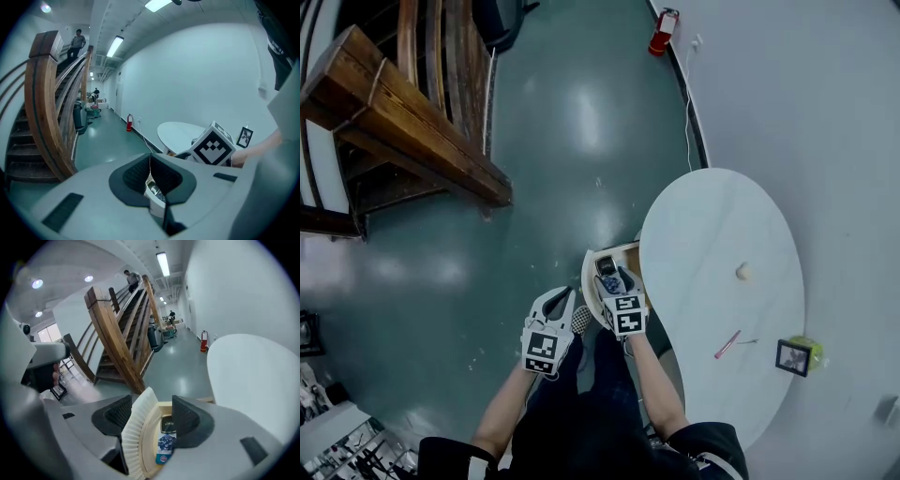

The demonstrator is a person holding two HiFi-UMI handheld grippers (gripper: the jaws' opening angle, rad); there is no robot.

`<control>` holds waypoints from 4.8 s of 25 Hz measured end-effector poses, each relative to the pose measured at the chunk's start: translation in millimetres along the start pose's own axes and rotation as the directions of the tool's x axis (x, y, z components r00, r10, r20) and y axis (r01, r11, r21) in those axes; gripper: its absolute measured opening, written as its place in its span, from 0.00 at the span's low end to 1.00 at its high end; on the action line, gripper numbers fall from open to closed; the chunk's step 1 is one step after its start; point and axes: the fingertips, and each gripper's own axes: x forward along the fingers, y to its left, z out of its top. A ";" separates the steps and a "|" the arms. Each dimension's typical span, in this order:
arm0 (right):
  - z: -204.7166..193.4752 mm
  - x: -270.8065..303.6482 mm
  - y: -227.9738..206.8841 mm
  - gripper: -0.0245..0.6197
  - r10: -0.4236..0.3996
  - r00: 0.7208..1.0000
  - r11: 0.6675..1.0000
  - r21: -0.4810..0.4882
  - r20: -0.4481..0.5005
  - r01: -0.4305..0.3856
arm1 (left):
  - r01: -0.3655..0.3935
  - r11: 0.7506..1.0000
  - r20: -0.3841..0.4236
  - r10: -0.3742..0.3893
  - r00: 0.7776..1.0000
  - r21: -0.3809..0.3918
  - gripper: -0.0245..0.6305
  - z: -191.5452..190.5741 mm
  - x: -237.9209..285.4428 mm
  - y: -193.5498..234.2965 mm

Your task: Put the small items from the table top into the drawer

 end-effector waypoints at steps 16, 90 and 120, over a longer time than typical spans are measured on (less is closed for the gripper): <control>118.8 -187.3 39.8 0.35 -0.040 0.911 0.987 -0.127 0.410 0.100 | 0.009 0.990 0.211 -0.039 0.977 0.144 0.07 115.5 -76.2 -38.6; -43.9 -290.7 -299.8 0.09 -0.529 0.804 0.820 0.409 0.272 0.402 | 0.503 0.810 -0.113 -0.493 0.862 0.302 0.07 101.1 182.7 -335.5; -50.8 -221.2 -384.6 0.38 -0.531 0.840 0.781 0.450 0.113 0.433 | 0.478 0.832 -0.158 -0.451 0.878 0.280 0.07 89.5 201.4 -327.4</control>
